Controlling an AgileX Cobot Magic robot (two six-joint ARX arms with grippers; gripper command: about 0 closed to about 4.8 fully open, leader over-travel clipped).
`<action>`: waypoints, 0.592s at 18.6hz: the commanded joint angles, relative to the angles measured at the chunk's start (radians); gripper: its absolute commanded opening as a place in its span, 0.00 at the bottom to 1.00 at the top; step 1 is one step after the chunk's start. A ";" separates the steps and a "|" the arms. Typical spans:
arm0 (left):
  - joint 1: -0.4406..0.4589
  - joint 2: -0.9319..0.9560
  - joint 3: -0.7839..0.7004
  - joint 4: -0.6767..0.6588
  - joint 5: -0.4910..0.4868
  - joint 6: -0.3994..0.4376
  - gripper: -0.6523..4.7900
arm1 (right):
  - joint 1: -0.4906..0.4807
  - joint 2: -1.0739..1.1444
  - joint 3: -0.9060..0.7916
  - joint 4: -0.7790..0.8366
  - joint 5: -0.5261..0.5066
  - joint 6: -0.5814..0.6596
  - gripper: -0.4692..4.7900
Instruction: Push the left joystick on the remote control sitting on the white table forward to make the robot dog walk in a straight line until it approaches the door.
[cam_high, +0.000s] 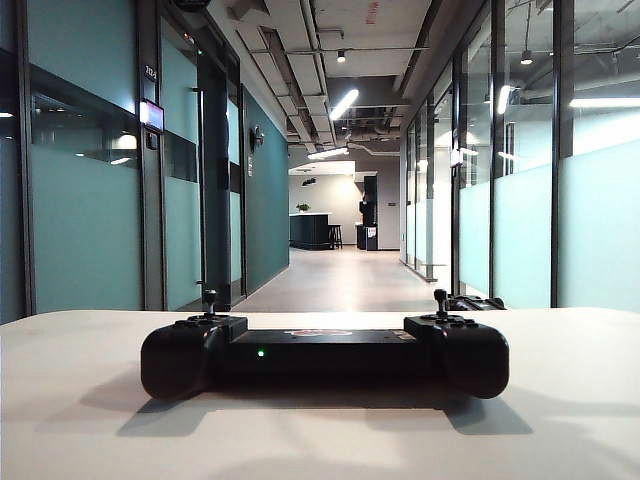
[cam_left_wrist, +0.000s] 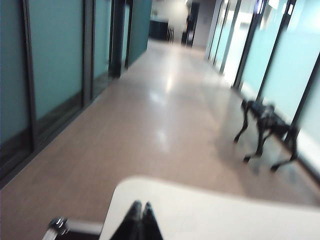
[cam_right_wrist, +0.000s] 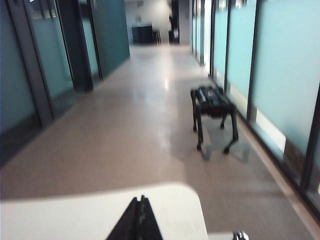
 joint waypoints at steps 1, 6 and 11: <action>0.000 0.049 0.082 -0.024 0.036 -0.017 0.11 | 0.003 0.021 0.085 -0.035 -0.001 0.009 0.08; 0.000 0.263 0.267 -0.041 0.086 -0.017 0.11 | 0.004 0.169 0.291 -0.144 -0.011 0.010 0.08; -0.006 0.492 0.407 -0.048 0.211 -0.016 0.11 | 0.005 0.381 0.512 -0.364 -0.026 0.042 0.08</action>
